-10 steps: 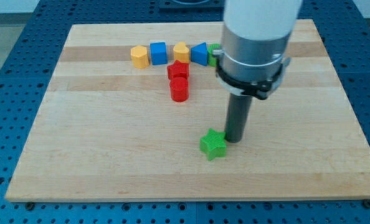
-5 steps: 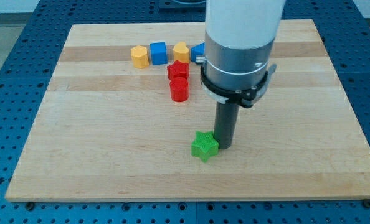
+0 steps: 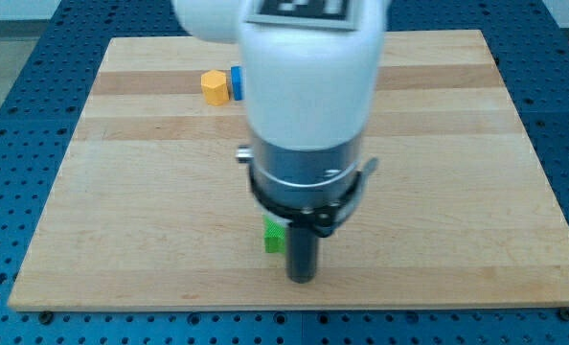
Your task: Push the green star below the red circle
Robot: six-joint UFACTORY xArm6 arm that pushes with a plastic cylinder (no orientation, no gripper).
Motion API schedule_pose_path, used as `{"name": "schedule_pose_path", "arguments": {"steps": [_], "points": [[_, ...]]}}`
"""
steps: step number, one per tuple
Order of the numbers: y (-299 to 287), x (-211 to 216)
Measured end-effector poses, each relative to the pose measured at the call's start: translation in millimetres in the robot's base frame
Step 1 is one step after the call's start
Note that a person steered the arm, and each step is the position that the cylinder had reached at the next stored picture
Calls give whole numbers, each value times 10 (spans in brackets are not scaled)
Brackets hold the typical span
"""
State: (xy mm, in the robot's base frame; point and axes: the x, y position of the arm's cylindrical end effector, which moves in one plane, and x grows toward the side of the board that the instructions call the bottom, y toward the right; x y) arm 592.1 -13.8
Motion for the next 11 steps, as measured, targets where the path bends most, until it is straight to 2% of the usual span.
{"name": "schedule_pose_path", "arguments": {"steps": [1, 2, 3, 4, 5, 6, 7, 8, 9, 11], "points": [[-215, -357], [-212, -1070], [-264, -1248], [-301, -1229], [-112, -918], [447, -553], [1145, -582], [1334, -1387], [1284, -1529], [830, -1321]]}}
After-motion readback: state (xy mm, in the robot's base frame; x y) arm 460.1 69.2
